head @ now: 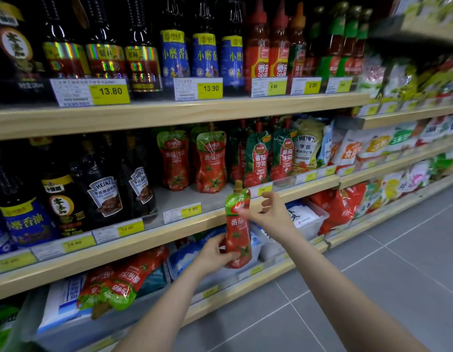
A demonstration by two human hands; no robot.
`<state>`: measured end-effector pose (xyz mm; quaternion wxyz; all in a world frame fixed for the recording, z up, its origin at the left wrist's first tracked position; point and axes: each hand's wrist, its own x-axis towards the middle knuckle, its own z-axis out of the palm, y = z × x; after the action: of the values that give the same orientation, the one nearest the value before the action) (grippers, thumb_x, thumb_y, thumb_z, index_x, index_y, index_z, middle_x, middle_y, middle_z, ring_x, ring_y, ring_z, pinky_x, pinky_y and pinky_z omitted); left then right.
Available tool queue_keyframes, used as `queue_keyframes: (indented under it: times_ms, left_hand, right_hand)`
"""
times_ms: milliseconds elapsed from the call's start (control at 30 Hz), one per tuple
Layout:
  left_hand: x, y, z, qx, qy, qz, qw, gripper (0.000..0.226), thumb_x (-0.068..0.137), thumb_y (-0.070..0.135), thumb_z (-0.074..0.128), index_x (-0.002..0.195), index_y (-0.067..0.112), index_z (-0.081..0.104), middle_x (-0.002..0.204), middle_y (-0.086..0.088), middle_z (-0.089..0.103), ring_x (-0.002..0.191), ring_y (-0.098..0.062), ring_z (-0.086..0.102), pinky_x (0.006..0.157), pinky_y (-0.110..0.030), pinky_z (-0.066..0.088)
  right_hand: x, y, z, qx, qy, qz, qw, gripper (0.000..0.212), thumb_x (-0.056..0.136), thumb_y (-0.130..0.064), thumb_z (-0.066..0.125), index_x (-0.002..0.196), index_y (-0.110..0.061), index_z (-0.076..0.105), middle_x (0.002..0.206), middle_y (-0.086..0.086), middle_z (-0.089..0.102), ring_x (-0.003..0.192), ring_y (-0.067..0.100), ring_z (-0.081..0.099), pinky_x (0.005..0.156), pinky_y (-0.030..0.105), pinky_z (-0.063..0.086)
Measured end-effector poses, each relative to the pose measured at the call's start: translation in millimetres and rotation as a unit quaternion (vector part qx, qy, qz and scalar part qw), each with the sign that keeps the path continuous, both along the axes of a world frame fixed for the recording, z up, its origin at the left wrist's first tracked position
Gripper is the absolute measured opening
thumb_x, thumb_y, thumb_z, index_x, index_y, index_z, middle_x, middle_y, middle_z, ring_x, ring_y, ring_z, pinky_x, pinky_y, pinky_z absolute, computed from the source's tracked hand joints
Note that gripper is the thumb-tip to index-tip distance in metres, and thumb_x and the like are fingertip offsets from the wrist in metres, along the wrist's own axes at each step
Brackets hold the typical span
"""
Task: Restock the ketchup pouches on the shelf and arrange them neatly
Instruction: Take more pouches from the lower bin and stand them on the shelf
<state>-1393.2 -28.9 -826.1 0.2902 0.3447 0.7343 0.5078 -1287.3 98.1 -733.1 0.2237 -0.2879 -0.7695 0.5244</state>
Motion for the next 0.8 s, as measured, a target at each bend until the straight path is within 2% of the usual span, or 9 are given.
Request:
queue_keyframes:
  times_ms: [67, 100, 200, 333, 400, 467, 600, 667, 800]
  left_hand:
    - [-3.0, -2.2, 7.0, -0.008, -0.015, -0.035, 0.999, 0.048, 0.076, 0.011, 0.074, 0.121, 0.014, 0.055, 0.115, -0.003, 0.065, 0.107, -0.015, 0.060, 0.096, -0.036, 0.049]
    - [-3.6, -2.0, 11.0, -0.010, -0.019, -0.054, 0.998, 0.048, 0.076, 0.011, 0.074, 0.120, 0.015, 0.056, 0.115, -0.004, 0.065, 0.107, -0.015, 0.060, 0.094, -0.034, 0.050]
    - [-3.1, 0.1, 19.9, -0.013, -0.002, -0.081, 0.997, 0.043, 0.076, 0.010, 0.073, 0.115, 0.018, 0.057, 0.114, -0.004, 0.065, 0.106, -0.016, 0.061, 0.088, -0.032, 0.053]
    - [-3.5, -0.9, 29.5, 0.045, -0.018, -0.011, 0.999, 0.046, 0.075, 0.004, 0.073, 0.115, 0.016, 0.054, 0.118, -0.012, 0.062, 0.108, -0.021, 0.060, 0.092, -0.037, 0.051]
    - [-10.2, -5.8, 42.2, 0.065, 0.053, -0.002, 0.996, 0.042, 0.075, 0.010, 0.076, 0.112, 0.018, 0.057, 0.115, -0.006, 0.064, 0.103, -0.015, 0.061, 0.090, -0.028, 0.050]
    - [-21.9, -16.6, 58.5, 0.071, 0.193, 0.035, 0.978, 0.033, 0.076, 0.018, 0.076, 0.106, 0.017, 0.064, 0.104, 0.001, 0.066, 0.098, -0.012, 0.062, 0.086, -0.026, 0.049]
    - [-51.0, -47.3, 87.9, 0.060, 0.474, 0.123, 0.870, 0.017, 0.079, 0.020, 0.071, 0.095, 0.015, 0.068, 0.092, 0.000, 0.066, 0.090, -0.018, 0.060, 0.075, -0.029, 0.045]
    - [-63.9, -59.7, 88.5, 0.023, 0.526, 0.131, 0.840, 0.019, 0.081, 0.024, 0.070, 0.096, 0.013, 0.067, 0.094, -0.002, 0.067, 0.090, -0.022, 0.060, 0.076, -0.034, 0.046]
    - [-68.5, -73.7, 71.1, -0.018, 0.531, 0.134, 0.836, 0.016, 0.083, 0.023, 0.067, 0.097, 0.016, 0.065, 0.092, 0.001, 0.066, 0.088, -0.022, 0.063, 0.071, -0.033, 0.048]
  right_hand:
    - [0.9, -3.1, -14.3, -0.024, -0.037, 0.032, 0.999, 0.104, 0.056, -0.044, 0.085, 0.139, -0.018, 0.027, 0.128, 0.002, 0.045, 0.118, 0.020, 0.048, 0.099, 0.040, 0.044]
    - [-0.6, -6.5, -21.0, -0.028, -0.047, 0.048, 0.997, 0.105, 0.054, -0.042, 0.086, 0.139, -0.018, 0.028, 0.129, 0.001, 0.048, 0.117, 0.020, 0.050, 0.100, 0.042, 0.045]
    - [-6.7, -12.4, -29.9, 0.005, -0.041, 0.022, 0.999, 0.081, 0.054, -0.038, 0.086, 0.121, -0.021, 0.045, 0.113, 0.000, 0.062, 0.102, 0.017, 0.059, 0.093, 0.042, 0.050]
    - [-10.3, -9.3, -23.1, -0.013, 0.041, -0.035, 0.998, 0.063, 0.060, -0.030, 0.084, 0.112, -0.019, 0.050, 0.102, 0.000, 0.066, 0.094, 0.018, 0.064, 0.087, 0.044, 0.053]
    - [-13.1, -5.9, -9.7, 0.001, 0.082, -0.037, 0.996, 0.060, 0.061, -0.026, 0.083, 0.110, -0.018, 0.049, 0.100, -0.001, 0.065, 0.095, 0.019, 0.064, 0.085, 0.040, 0.054]
    - [-17.5, -0.8, 9.8, 0.023, 0.116, -0.031, 0.992, 0.059, 0.062, -0.024, 0.083, 0.109, -0.019, 0.047, 0.100, -0.002, 0.065, 0.095, 0.017, 0.063, 0.085, 0.038, 0.053]
    - [-34.8, 11.9, 51.3, 0.071, 0.150, -0.023, 0.986, 0.068, 0.061, -0.030, 0.084, 0.117, -0.017, 0.046, 0.111, 0.000, 0.063, 0.102, 0.016, 0.060, 0.091, 0.037, 0.049]
    - [-47.0, 14.0, 66.4, 0.087, 0.163, -0.006, 0.983, 0.071, 0.062, -0.032, 0.083, 0.120, -0.018, 0.044, 0.114, -0.001, 0.061, 0.104, 0.015, 0.059, 0.091, 0.034, 0.048]
    - [-74.8, 10.0, 72.4, 0.126, 0.186, 0.021, 0.974, 0.064, 0.065, -0.032, 0.082, 0.113, -0.023, 0.041, 0.102, -0.011, 0.058, 0.091, 0.002, 0.058, 0.079, 0.023, 0.048]
